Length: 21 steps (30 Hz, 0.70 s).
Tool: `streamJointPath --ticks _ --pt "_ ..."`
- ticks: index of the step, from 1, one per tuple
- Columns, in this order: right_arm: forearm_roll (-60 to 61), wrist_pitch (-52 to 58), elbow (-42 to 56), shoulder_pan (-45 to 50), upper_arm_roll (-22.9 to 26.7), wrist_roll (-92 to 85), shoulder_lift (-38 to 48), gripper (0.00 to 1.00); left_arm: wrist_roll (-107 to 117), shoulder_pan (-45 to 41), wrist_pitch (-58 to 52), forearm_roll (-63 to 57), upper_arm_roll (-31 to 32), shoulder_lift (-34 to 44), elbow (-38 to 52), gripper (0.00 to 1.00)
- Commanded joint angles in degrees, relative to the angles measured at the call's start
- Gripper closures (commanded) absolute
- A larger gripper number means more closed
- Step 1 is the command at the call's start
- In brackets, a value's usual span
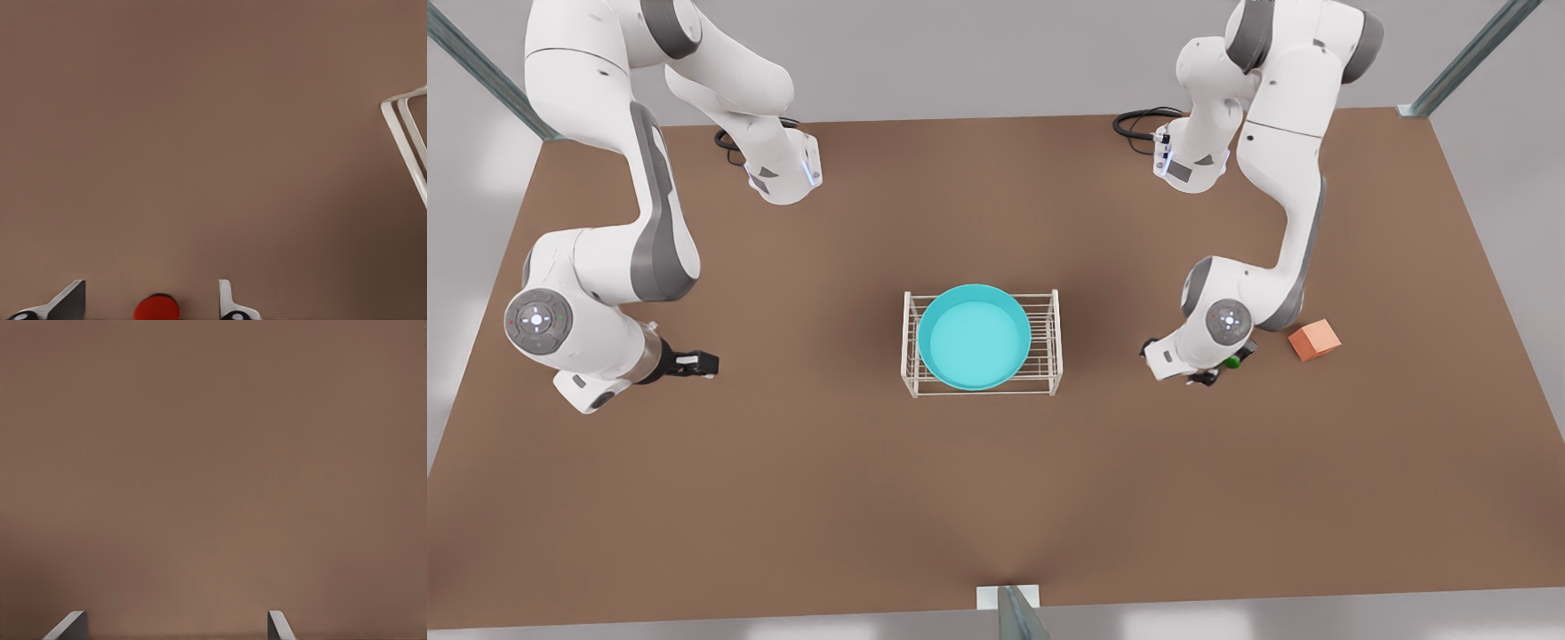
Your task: Place the plate on the shelf with right arm and place the red button switch in the plate with left arm
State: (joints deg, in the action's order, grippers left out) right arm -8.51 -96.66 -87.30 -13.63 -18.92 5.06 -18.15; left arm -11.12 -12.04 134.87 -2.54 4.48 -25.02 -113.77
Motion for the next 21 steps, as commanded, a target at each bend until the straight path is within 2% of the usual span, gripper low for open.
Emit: streamJointPath --ticks 1,13,21 --pt "-0.1 0.07 0.03 0.01 -0.06 3.47 -0.04 0.0 -12.52 0.0 9.8 -0.1 0.0 -0.11 -1.19 0.02" --pt "-0.1 0.15 -0.06 0.01 -0.06 3.47 -0.48 0.0 -9.62 0.0 9.36 -0.01 -1.93 6.57 -11.47 0.01" --pt "-0.1 0.15 -0.06 0.01 -0.06 3.47 -0.48 0.0 -6.46 -0.08 11.73 -0.1 -1.84 8.24 -17.54 0.0"
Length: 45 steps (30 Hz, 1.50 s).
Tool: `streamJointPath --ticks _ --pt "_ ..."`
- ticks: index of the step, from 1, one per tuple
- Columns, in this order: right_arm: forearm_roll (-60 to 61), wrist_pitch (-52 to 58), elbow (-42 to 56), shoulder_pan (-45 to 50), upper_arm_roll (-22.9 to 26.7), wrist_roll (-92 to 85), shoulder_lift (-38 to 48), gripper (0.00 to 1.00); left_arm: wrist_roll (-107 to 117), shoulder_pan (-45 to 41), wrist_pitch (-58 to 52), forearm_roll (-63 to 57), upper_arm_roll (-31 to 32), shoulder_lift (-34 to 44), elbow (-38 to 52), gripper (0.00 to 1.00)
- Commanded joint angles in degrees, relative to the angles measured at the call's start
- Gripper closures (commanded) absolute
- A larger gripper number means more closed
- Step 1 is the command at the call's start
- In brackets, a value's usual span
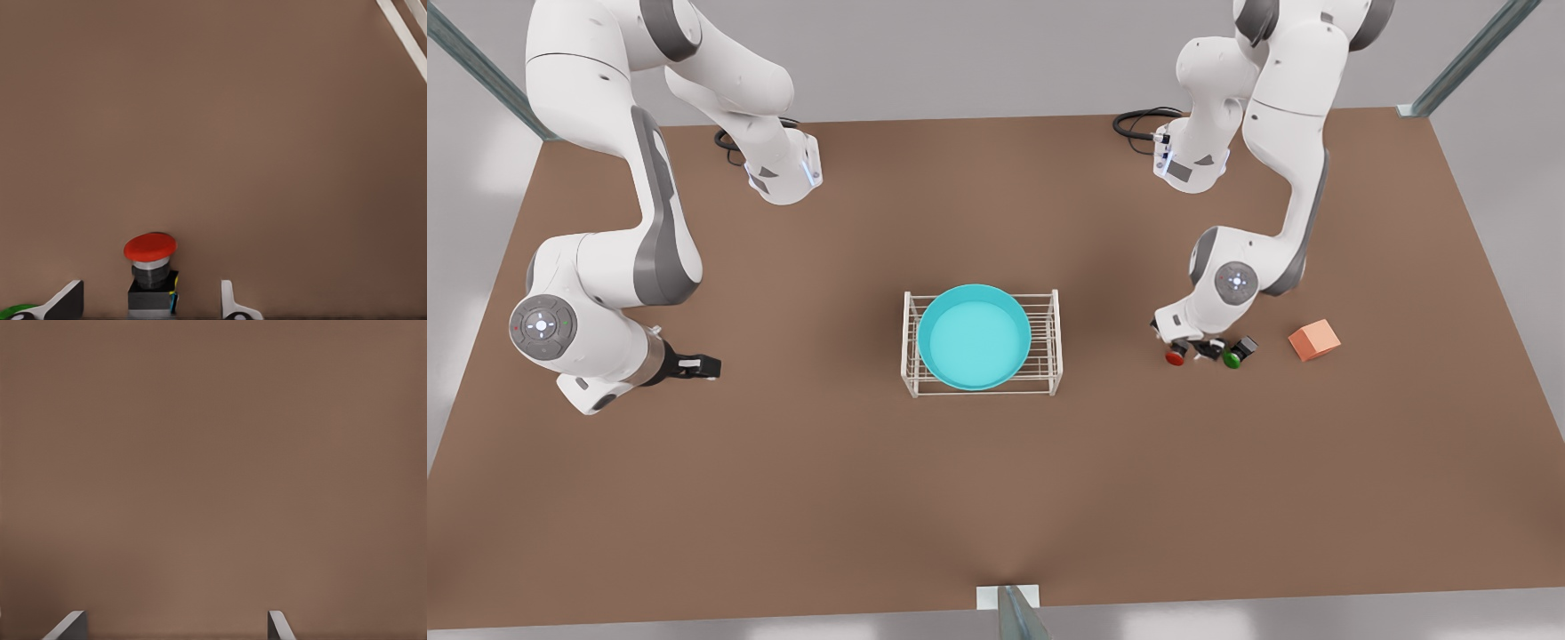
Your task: Place the plate on the shelf with right arm and place the red button switch in the plate with left arm
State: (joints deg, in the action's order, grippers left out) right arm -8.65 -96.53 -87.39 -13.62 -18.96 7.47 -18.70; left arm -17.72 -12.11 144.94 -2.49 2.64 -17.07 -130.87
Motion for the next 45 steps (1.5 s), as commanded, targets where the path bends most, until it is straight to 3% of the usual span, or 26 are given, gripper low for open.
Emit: streamJointPath --ticks 1,7,22,23,25,26,31,35,37,40,45 --pt "0.03 0.03 0.03 0.0 -0.02 1.05 0.07 0.0 0.14 -0.02 3.41 -0.06 0.0 -1.04 -0.44 0.0" --pt "0.03 0.03 0.03 0.0 -0.02 1.05 -0.02 0.0 0.14 0.07 8.16 -0.14 -0.26 -0.25 -5.71 0.0" --pt "0.03 0.03 0.03 0.0 -0.02 1.05 -0.02 0.0 1.2 -0.11 13.7 -4.1 -2.55 -3.32 -5.62 0.04" --pt "0.03 0.03 0.03 0.0 -0.02 1.05 -0.11 0.0 1.2 -0.02 13.7 -4.1 -2.55 -3.32 -5.53 0.15" --pt "0.03 0.03 0.03 0.0 -0.02 1.05 -0.02 0.0 1.2 -0.02 13.7 -4.1 -2.55 -3.5 -5.27 0.47" --pt "0.03 0.03 0.03 0.0 -0.02 1.05 -0.02 0.0 1.2 -0.11 13.7 -4.1 -2.55 -3.59 -5.27 0.53" --pt "0.03 0.03 0.03 0.0 -0.02 1.05 -0.02 0.0 0.85 -0.11 13.0 -4.1 -2.64 -3.59 -3.78 0.58" --pt "0.03 0.03 0.03 0.0 -0.02 1.05 -0.02 0.0 0.84 -0.11 -3.61 -4.1 -2.55 -0.95 5.45 0.58" --pt "0.12 0.03 0.03 0.0 -0.02 1.05 -0.02 0.0 6.37 -1.07 -17.05 -3.75 -1.23 -0.95 15.9 0.58" --pt "0.12 0.03 0.11 -0.09 0.06 1.14 -0.02 0.0 26.32 -1.25 -28.66 -3.48 7.82 -1.92 25.57 0.58" --pt "0.12 0.03 0.11 -0.17 0.06 1.05 -0.02 0.0 56.12 -1.34 -33.32 6.36 20.21 -2.36 33.93 0.58"
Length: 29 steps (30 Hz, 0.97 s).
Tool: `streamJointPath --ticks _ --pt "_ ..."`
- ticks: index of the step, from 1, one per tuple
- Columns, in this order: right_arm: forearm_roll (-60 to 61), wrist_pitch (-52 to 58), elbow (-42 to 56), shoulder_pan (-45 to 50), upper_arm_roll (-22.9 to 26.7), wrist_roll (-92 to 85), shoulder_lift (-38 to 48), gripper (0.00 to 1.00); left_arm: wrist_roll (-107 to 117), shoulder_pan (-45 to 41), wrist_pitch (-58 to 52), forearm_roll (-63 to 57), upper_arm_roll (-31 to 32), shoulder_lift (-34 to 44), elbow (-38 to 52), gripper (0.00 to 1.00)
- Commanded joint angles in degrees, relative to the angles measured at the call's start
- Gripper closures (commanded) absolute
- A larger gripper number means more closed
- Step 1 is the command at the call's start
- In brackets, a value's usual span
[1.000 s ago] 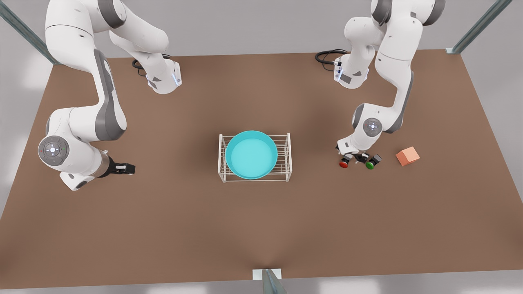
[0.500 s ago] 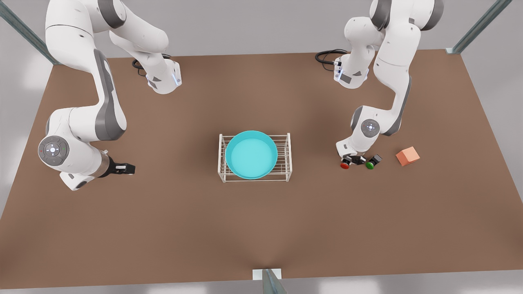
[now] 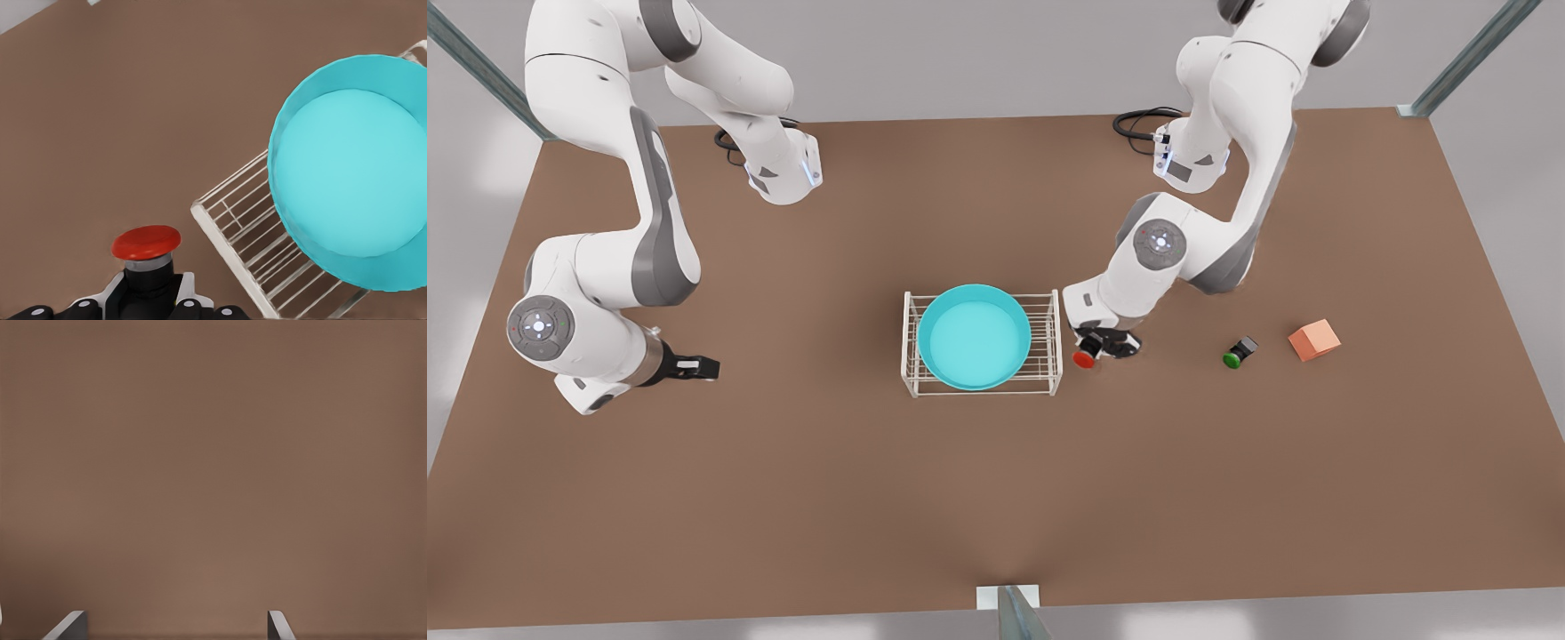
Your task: Place the plate on the shelf with right arm and place the red button switch in the plate with left arm
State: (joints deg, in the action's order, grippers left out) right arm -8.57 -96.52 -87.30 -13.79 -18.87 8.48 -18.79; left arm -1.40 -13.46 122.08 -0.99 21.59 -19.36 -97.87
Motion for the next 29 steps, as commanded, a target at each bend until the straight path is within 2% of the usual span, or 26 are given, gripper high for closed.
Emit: streamJointPath --ticks 1,3,4,5,7,8,9,10,13,14,15,16,20,21,22,23,24,25,27,29 --pt "0.04 0.02 0.03 -0.01 -0.02 0.04 0.07 0.0 45.87 0.02 -10.02 5.3 3.81 -1.11 2.94 0.58" --pt "0.04 0.02 0.03 -0.01 0.06 0.04 0.07 0.0 57.56 -0.77 -7.74 4.86 8.47 -4.1 7.69 0.58" --pt "0.04 0.02 0.03 -0.01 -0.02 0.04 0.07 0.0 63.97 -3.06 -0.8 4.59 8.47 -6.39 8.22 0.58" --pt "0.04 0.02 0.03 -0.01 -0.02 0.04 0.07 0.0 67.23 -4.29 1.58 4.16 8.39 -8.75 10.41 0.58" --pt "0.04 0.02 0.03 -0.01 0.06 0.04 0.07 0.0 68.03 -4.29 1.76 3.72 8.12 -13.24 16.92 0.58" --pt "0.04 0.02 0.03 -0.01 0.06 0.04 0.07 0.0 68.55 -4.38 4.13 1.61 8.21 -14.56 16.92 0.58" --pt "0.04 0.02 0.03 -0.01 0.06 0.04 0.07 0.0 69.17 -4.47 6.24 1.43 8.12 -15.35 16.92 0.43" --pt "0.04 0.02 0.03 -0.01 0.06 0.04 0.07 0.0 68.47 -4.47 6.51 -1.03 8.12 -15.44 17.1 0.0" --pt "0.04 0.02 0.03 -0.01 0.15 0.04 0.07 0.0 68.03 -4.03 5.37 -3.4 8.12 -14.83 16.92 0.0" --pt "0.04 0.02 0.03 -0.01 0.15 0.04 0.07 0.0 65.23 -3.33 -2.0 -6.65 7.77 -13.78 17.01 0.0" --pt "0.04 0.02 0.03 -0.01 0.15 -0.14 0.07 0.0 43.62 1.85 -18.17 -7.1 8.3 -10.79 17.19 0.0" --pt "-0.04 0.54 0.2 -0.62 0.33 0.22 -0.72 0.0 35.6 4.58 -23.11 -7.45 8.12 -8.76 17.19 0.0" --pt "0.22 1.33 0.99 -0.8 0.33 0.39 -1.34 0.0 35.51 10.91 -27.68 -9.56 5.84 -5.51 17.36 0.0" --pt "0.22 1.33 0.99 -0.8 0.33 0.39 -1.43 0.0 31.13 13.2 -28.03 -8.94 3.04 -5.6 20.26 0.0" --pt "0.22 1.33 0.99 -0.8 0.33 0.39 -1.43 0.0 15.22 8.02 -33.22 0.17 -12.33 -4.2 21.49 0.0" --pt "0.22 1.33 0.99 -0.8 0.33 0.39 -1.34 0.0 6.09 6.52 -33.74 6.44 -20.08 -0.69 20.27 0.0" --pt "0.22 1.33 0.99 -0.8 0.33 0.39 -1.43 0.0 -3.16 6.52 -28.41 5.91 -21.5 6.25 9.92 0.0" --pt "0.22 1.33 0.99 -0.8 0.33 0.39 -1.34 0.0 -2.99 6.78 -21.62 5.91 -21.59 11.45 2.15 0.0" --pt "0.13 1.33 0.99 -0.8 0.33 0.39 -1.43 0.0 -3.08 6.52 -21.0 2.66 -20.97 10.75 3.83 0.0" --pt "0.13 1.33 0.99 -0.8 0.33 0.39 -1.43 0.0 -3.17 6.52 -21.53 4.42 -20.79 10.75 4.27 0.0"
